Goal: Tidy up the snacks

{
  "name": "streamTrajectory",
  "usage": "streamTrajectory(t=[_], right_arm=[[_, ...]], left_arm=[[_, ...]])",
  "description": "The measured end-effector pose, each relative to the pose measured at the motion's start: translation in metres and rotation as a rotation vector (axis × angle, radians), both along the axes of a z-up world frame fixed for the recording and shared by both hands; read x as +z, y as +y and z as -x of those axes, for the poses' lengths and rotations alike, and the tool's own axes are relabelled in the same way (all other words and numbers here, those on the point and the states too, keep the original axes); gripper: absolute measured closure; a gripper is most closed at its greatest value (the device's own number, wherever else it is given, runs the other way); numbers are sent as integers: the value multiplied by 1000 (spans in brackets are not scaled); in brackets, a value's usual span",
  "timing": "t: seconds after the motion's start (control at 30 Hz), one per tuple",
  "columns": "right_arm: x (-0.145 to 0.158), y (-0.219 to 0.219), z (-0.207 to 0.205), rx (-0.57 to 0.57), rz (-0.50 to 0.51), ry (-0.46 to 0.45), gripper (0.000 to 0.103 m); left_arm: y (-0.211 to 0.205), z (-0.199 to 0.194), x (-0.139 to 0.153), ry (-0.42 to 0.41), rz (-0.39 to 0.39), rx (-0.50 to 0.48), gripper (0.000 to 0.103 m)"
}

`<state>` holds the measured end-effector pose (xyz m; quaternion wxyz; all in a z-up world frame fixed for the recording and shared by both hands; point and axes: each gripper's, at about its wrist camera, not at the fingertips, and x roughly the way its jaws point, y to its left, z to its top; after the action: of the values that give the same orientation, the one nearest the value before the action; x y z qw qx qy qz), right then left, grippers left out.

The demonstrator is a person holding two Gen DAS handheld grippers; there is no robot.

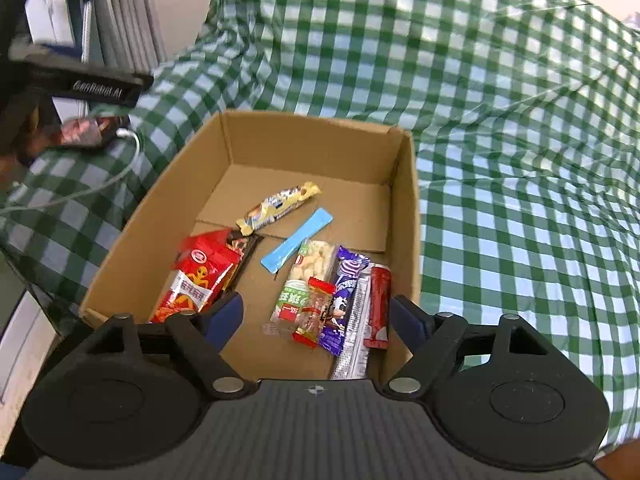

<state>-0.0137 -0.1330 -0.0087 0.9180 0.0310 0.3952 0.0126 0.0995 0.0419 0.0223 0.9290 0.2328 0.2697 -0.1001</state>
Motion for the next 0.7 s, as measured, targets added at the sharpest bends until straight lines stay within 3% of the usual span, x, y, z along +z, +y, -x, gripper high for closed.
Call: streamTrajectory(t=[0.3,0.7], right_arm=[[20,0,66,-32,-52,-67,10],[30,6,124,17,-56,-148,4]], left_arm=[[-16,102,5,229,96,41,0],[-11,182,4,243,93,137,0]])
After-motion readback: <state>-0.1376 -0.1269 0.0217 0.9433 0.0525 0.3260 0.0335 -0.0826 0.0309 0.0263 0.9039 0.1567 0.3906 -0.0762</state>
